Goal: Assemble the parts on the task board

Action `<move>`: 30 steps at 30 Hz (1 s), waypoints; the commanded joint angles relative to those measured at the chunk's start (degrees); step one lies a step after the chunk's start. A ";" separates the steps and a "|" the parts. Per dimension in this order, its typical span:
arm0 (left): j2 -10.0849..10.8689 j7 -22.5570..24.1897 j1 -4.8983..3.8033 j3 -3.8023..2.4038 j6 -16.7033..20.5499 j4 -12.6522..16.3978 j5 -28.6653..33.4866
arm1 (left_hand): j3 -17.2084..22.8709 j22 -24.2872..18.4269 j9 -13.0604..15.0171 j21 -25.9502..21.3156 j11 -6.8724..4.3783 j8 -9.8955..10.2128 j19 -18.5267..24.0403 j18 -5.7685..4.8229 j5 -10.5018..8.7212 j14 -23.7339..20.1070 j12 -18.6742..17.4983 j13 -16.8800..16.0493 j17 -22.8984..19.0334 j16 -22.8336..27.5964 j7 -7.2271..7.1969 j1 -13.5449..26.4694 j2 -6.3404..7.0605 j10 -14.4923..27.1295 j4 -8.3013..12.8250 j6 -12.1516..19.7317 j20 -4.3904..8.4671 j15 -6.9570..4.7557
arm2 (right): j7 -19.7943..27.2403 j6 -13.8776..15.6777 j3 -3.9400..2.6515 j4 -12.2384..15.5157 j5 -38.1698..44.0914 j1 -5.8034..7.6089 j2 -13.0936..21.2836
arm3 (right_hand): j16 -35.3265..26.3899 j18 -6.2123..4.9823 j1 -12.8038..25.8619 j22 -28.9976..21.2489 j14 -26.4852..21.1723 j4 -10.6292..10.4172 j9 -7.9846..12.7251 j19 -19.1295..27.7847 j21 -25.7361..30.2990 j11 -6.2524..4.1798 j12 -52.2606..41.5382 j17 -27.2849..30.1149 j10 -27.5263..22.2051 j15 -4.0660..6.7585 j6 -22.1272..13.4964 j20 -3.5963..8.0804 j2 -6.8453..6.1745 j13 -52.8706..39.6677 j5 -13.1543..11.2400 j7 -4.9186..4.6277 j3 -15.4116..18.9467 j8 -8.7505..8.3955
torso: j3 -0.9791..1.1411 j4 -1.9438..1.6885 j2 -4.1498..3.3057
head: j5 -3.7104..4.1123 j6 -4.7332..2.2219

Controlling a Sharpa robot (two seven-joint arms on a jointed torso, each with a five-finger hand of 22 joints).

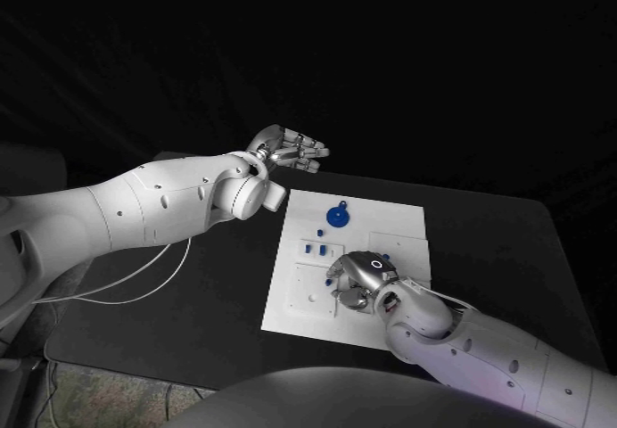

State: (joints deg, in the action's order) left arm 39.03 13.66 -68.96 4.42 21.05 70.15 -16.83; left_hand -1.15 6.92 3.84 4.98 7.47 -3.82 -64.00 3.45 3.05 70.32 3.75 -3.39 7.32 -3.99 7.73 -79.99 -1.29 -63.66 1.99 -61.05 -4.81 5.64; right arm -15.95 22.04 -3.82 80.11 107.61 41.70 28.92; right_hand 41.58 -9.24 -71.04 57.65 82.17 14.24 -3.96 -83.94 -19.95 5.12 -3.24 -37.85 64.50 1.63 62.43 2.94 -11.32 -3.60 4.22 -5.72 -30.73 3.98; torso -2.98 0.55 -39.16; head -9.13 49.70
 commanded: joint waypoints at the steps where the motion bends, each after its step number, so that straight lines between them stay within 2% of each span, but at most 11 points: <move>1: 0.06 0.15 -0.01 -0.03 -0.94 -0.07 -0.26 | -0.09 -0.05 0.08 0.22 -0.05 0.12 -0.34 0.51 0.07 -0.50 -0.25 -0.01 -0.05 0.24 -0.07 -0.06 -0.42 0.32 -0.40 0.29 -0.05 0.07 | 0.75 1.44 -0.77 1.76 -1.54 0.08 1.21 | 0.13 -0.45 -0.61 0.09 -0.01 -0.03 0.01 -0.47 0.51 -0.06 -0.18 0.14 0.00 -0.26 -0.40 -0.43 -0.01 -0.04 -0.32 0.08 0.46 -0.36 | -0.04 0.00 0.06 | 0.18 -0.15; 4: 0.20 0.15 -0.01 -0.02 -0.98 -0.24 -0.26 | -0.09 -0.05 0.08 0.22 -0.05 0.12 -0.34 0.51 0.07 -0.50 -0.25 -0.01 -0.05 0.24 -0.07 -0.06 -0.42 0.32 -0.40 0.29 -0.05 0.07 | 0.79 1.02 -2.39 3.60 -2.67 0.15 2.94 | 0.20 -0.35 -0.57 0.18 -0.01 -0.10 0.02 -0.63 0.65 -0.19 -0.18 0.23 0.50 -0.16 -0.44 -0.35 0.03 -0.03 -0.27 0.09 0.32 -0.36 | -0.05 -0.07 0.02 | 0.47 -0.35; 7: 0.36 0.11 -0.01 -0.01 -1.07 -0.40 -0.26 | -0.09 -0.05 0.08 0.22 -0.05 0.12 -0.34 0.51 0.07 -0.50 -0.25 -0.01 -0.05 0.24 -0.07 -0.06 -0.42 0.32 -0.40 0.29 -0.05 0.07 | 0.90 0.39 -4.76 5.48 -3.84 0.19 5.05 | 0.32 -0.10 -0.15 0.43 -0.03 -0.39 0.00 -0.73 0.85 -0.50 -0.18 0.28 1.70 0.05 -0.16 -0.14 0.26 -0.01 -0.15 -0.09 -0.83 -0.35 | -0.06 0.03 0.07 | 0.71 -0.35; 10: 0.54 0.10 -0.01 0.00 -1.18 -0.51 -0.26 | -0.13 -0.18 0.09 0.26 -0.06 0.11 -0.32 0.50 0.07 -0.51 -0.24 -0.01 -0.06 0.23 -0.08 -0.17 -0.43 0.29 -0.37 0.28 -0.05 0.07 | 0.81 -1.10 -7.63 6.94 -4.68 0.23 7.27 | 0.54 0.09 -0.09 0.86 -0.01 -0.30 -0.01 -0.70 0.81 -0.60 -0.19 0.17 2.16 0.17 0.25 0.03 0.21 0.01 0.25 -0.20 -2.14 -0.33 | -0.10 0.11 0.13 | 1.13 -0.45; 11: 0.56 0.11 -0.01 0.01 -1.20 -0.53 -0.26 | -0.13 -0.18 0.09 0.26 -0.06 0.11 -0.32 0.50 0.07 -0.51 -0.24 -0.01 -0.06 0.23 -0.08 -0.17 -0.43 0.29 -0.37 0.28 -0.05 0.07 | 0.77 -1.61 -8.28 7.15 -4.81 0.28 7.85 | 0.66 0.15 -0.01 1.21 -0.11 -0.24 0.00 -0.60 0.71 -0.60 -0.19 0.05 2.17 0.16 0.35 0.07 0.08 0.01 0.48 -0.17 -2.60 -0.36 | -0.10 0.17 0.17 | 1.15 -0.43; 13: 0.61 0.13 0.00 0.02 -1.24 -0.58 -0.26 | -0.13 -0.18 0.09 0.26 -0.06 0.11 -0.32 0.50 0.07 -0.51 -0.24 -0.01 -0.06 0.23 -0.08 -0.17 -0.43 0.29 -0.37 0.28 -0.05 0.07 | 0.67 -3.05 -9.51 7.26 -5.00 0.54 9.11 | 0.92 0.26 -0.04 2.31 -0.17 -0.11 0.01 -0.36 0.45 -0.57 -0.17 -0.19 2.11 0.15 0.28 0.06 -0.14 0.02 0.61 -0.15 -2.99 -0.35 | -0.10 0.07 0.14 | 1.23 -0.57; 17: 0.65 0.22 0.09 0.03 -1.06 -0.57 -0.26 | -0.13 -0.18 0.09 0.26 -0.06 0.11 -0.32 0.50 0.07 -0.51 -0.24 -0.01 -0.06 0.23 -0.08 -0.17 -0.43 0.29 -0.37 0.28 -0.05 0.07 | 0.75 -5.48 -10.62 6.50 -5.19 1.07 10.67 | 0.99 0.26 -0.08 2.79 -0.18 -0.17 0.02 -0.29 0.54 -0.46 -0.19 -0.25 1.58 0.05 0.07 -0.02 -0.45 0.00 0.18 0.06 -2.31 -0.37 | -0.09 0.15 0.25 | 0.96 -0.54; 19: 0.69 0.24 0.14 0.04 -1.03 -0.56 -0.26 | -0.13 -0.18 0.09 0.26 -0.06 0.11 -0.32 0.50 0.07 -0.51 -0.24 -0.01 -0.06 0.23 -0.08 -0.17 -0.43 0.29 -0.37 0.28 -0.05 0.07 | 0.98 -6.75 -10.98 5.75 -5.58 1.25 11.28 | 1.03 0.26 -0.13 2.96 -0.19 -0.42 0.01 -0.25 0.76 -0.31 -0.19 -0.27 1.10 -0.12 -0.11 -0.14 -0.52 -0.01 -0.55 0.05 -1.30 -0.37 | 0.01 0.07 0.14 | 0.87 -0.60; 25: 0.75 0.26 0.23 0.06 -1.05 -0.54 -0.26 | -0.13 -0.18 0.09 0.26 -0.06 0.11 -0.32 0.50 0.07 -0.51 -0.24 -0.01 -0.06 0.23 -0.08 -0.17 -0.43 0.29 -0.37 0.28 -0.05 0.07 | 1.05 -8.56 -11.29 4.19 -5.52 1.38 11.27 | 1.10 0.11 -0.75 3.25 -0.23 -0.89 0.05 -0.50 1.55 -0.14 -0.23 -0.22 0.38 -0.31 -1.43 -0.37 -0.36 -0.04 -0.73 0.30 1.20 -0.36 | 0.04 0.07 0.09 | 0.87 -0.64; 30: 0.71 0.25 0.33 0.09 -1.11 -0.55 -0.26 | -0.17 -0.25 0.08 0.32 -0.05 0.11 -0.34 0.49 0.07 -0.44 -0.24 -0.01 -0.04 0.23 -0.07 -0.26 -0.38 0.34 -0.34 0.29 -0.03 0.05 | 0.70 -10.38 -11.31 2.80 -4.65 1.37 10.51 | 0.98 -0.18 -1.75 3.18 -0.57 -1.57 0.04 -0.60 2.66 0.34 -0.20 0.11 -1.73 -0.69 -2.34 -0.80 -0.26 0.01 -1.11 1.01 4.55 -0.38 | -0.04 -0.07 0.11 | 0.87 -0.63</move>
State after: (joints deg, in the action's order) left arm 39.82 13.49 -68.65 4.53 20.65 69.50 -16.89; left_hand -1.30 6.72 3.84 4.98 7.47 -3.82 -64.00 3.49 3.05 70.32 3.75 -3.39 7.32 -3.99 7.76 -79.99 -1.29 -63.66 1.84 -61.08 -4.81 5.64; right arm -15.55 15.08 -15.13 83.11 102.41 43.08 39.58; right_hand 42.35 -9.13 -72.41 60.83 81.53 12.77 -3.97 -84.04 -17.48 5.62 -3.23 -37.82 63.15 1.25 60.39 2.43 -11.62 -3.58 3.33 -4.68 -26.47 3.97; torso -2.98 0.58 -39.03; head -8.31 49.08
